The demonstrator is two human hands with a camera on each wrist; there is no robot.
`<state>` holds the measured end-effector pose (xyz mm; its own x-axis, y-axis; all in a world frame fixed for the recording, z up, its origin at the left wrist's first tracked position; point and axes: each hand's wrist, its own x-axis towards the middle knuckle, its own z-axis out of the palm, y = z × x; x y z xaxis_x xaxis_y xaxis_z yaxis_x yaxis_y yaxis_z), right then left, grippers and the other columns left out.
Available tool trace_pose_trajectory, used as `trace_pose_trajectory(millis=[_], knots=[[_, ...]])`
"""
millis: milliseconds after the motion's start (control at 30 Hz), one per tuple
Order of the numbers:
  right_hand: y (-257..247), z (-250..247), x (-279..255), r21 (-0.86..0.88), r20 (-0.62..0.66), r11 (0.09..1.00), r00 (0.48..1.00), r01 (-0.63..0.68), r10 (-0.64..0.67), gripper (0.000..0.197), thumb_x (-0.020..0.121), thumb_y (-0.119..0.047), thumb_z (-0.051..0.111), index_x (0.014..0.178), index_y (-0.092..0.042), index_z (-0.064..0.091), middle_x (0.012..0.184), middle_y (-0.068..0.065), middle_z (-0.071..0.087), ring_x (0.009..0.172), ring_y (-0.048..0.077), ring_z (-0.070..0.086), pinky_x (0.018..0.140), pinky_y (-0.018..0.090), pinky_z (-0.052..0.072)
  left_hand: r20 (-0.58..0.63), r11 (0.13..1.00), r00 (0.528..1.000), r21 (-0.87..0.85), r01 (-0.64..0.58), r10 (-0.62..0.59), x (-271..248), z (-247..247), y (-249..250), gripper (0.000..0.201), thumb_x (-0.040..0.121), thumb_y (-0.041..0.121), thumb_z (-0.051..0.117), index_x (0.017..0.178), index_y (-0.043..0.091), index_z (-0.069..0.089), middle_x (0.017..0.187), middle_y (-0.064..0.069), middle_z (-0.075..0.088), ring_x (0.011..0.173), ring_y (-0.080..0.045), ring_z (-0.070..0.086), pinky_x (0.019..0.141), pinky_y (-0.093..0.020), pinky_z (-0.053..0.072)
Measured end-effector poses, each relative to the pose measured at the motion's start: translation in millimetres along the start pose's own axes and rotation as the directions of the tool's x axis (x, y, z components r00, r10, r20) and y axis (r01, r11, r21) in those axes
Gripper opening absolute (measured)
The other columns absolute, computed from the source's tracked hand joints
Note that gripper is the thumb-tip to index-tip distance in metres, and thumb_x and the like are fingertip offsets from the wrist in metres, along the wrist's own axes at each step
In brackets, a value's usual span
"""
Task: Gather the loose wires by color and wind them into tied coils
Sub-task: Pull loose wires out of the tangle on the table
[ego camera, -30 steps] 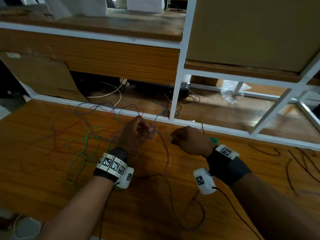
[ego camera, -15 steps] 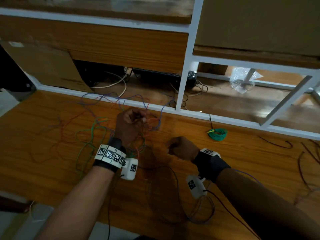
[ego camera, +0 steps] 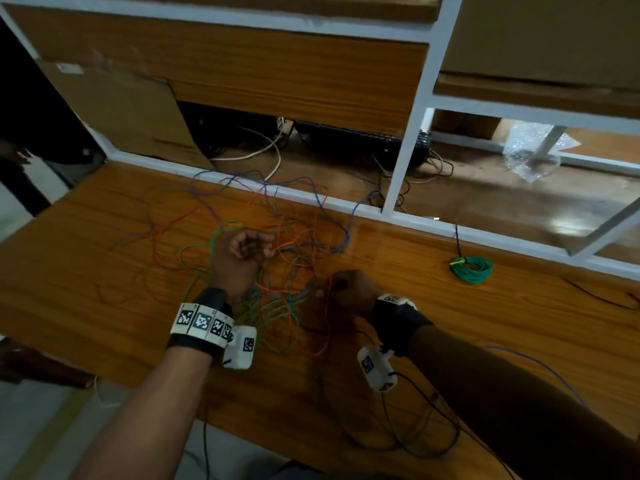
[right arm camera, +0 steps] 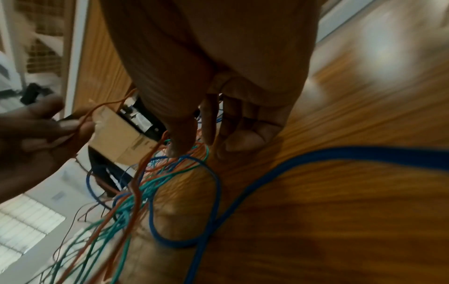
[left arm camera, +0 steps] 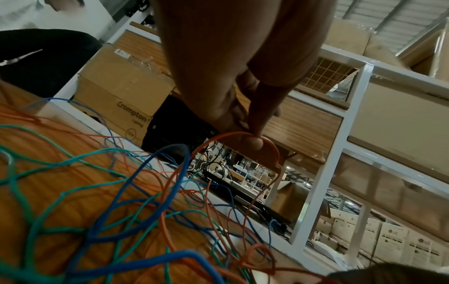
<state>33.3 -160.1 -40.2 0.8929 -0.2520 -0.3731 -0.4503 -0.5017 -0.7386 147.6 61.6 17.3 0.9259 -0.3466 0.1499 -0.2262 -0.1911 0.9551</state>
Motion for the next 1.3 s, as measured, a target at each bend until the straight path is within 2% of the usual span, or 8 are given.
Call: trace_pose_trajectory(millis=[200, 433, 600, 800, 967, 1067, 1167, 1300], knots=[[-17, -6, -2, -0.197, 0.049, 0.979, 0.998, 0.059, -0.05, 0.014, 0.09, -0.023, 0.076, 0.096, -0.011, 0.08, 0.094, 0.005, 0.078, 0.088, 0.02, 0.072, 0.08, 0.041, 0.06, -0.007, 0.994, 1.0, 0.11, -0.022, 0.023, -2, 4, -7, 0.027, 0.083, -0.012, 0.067, 0.089, 0.013, 0.07, 0.089, 0.002, 0.073, 0.082, -0.002, 0.069, 0.072, -0.018, 0.056], [-33, -156, -44, -0.36, -0.191, 0.904, 0.93, 0.23, -0.313, 0.028, 0.082, -0.008, 0.067, 0.103, -0.019, 0.083, 0.1, 0.006, 0.08, 0.086, 0.023, 0.072, 0.075, 0.038, 0.058, -0.095, 0.979, 0.995, 0.201, 0.047, -0.028, 4, 2, -23, 0.038, 0.077, -0.023, 0.059, 0.079, 0.015, 0.064, 0.087, -0.018, 0.071, 0.071, -0.011, 0.067, 0.061, -0.021, 0.05], [-16, -188, -72, -0.492, -0.32, 0.837, 0.845, 0.239, -0.429, 0.028, 0.087, -0.008, 0.071, 0.107, -0.024, 0.082, 0.093, 0.008, 0.072, 0.085, 0.03, 0.068, 0.075, 0.036, 0.053, -0.047, 0.742, 0.992, 0.668, -0.054, 0.114, 5, 23, 13, 0.036, 0.077, 0.028, 0.076, 0.108, 0.012, 0.073, 0.115, -0.017, 0.07, 0.101, -0.036, 0.067, 0.09, -0.04, 0.054], [-29, -162, -90, -0.493, -0.234, 0.76, 0.776, 0.424, -0.585, 0.027, 0.083, -0.01, 0.07, 0.104, -0.022, 0.083, 0.084, 0.001, 0.066, 0.076, 0.018, 0.063, 0.062, 0.027, 0.041, 0.375, 0.806, 0.872, 0.381, -0.454, 0.314, -12, 124, 119, 0.074, 0.081, 0.074, 0.054, 0.142, 0.033, 0.046, 0.152, 0.005, 0.044, 0.142, -0.012, 0.031, 0.118, -0.037, 0.02], [-28, -180, -103, -0.48, -0.334, 0.769, 0.723, 0.422, -0.605, 0.019, 0.086, -0.021, 0.069, 0.1, -0.021, 0.082, 0.087, -0.002, 0.068, 0.078, 0.009, 0.058, 0.07, 0.029, 0.049, 0.545, 0.974, 0.819, 0.025, -0.227, 0.177, -17, 157, 132, 0.056, 0.088, 0.044, 0.071, 0.138, 0.026, 0.055, 0.118, 0.003, 0.07, 0.098, -0.008, 0.069, 0.082, -0.037, 0.059], [-17, -200, -116, -0.453, -0.442, 0.82, 0.711, 0.349, -0.547, 0.011, 0.093, -0.019, 0.074, 0.099, -0.023, 0.082, 0.091, -0.007, 0.069, 0.082, 0.01, 0.063, 0.075, 0.031, 0.051, 0.562, 0.991, 0.823, 0.034, -0.126, 0.085, -22, 144, 114, 0.037, 0.094, 0.029, 0.067, 0.13, 0.021, 0.06, 0.091, 0.005, 0.07, 0.071, 0.0, 0.067, 0.062, -0.019, 0.052], [-9, -231, -134, -0.263, -0.642, 0.911, 0.647, 0.319, -0.412, 0.009, 0.094, -0.019, 0.075, 0.1, -0.022, 0.081, 0.094, -0.002, 0.073, 0.084, 0.009, 0.066, 0.075, 0.016, 0.049, 0.579, 0.93, 0.814, 0.275, -0.243, 0.042, -19, 118, 88, 0.011, 0.095, 0.04, 0.064, 0.095, 0.03, 0.068, 0.076, 0.007, 0.067, 0.065, 0.003, 0.061, 0.062, -0.022, 0.046], [-3, -262, -163, -0.212, -0.706, 0.932, 0.613, 0.293, -0.354, 0.007, 0.094, -0.02, 0.076, 0.099, -0.02, 0.082, 0.092, 0.001, 0.073, 0.08, 0.008, 0.065, 0.071, 0.02, 0.049, 0.415, 0.909, 0.909, 0.366, -0.2, 0.033, -1, 68, 66, 0.061, 0.071, 0.076, 0.054, 0.086, 0.02, 0.073, 0.073, 0.002, 0.069, 0.067, -0.013, 0.064, 0.067, -0.037, 0.05]])
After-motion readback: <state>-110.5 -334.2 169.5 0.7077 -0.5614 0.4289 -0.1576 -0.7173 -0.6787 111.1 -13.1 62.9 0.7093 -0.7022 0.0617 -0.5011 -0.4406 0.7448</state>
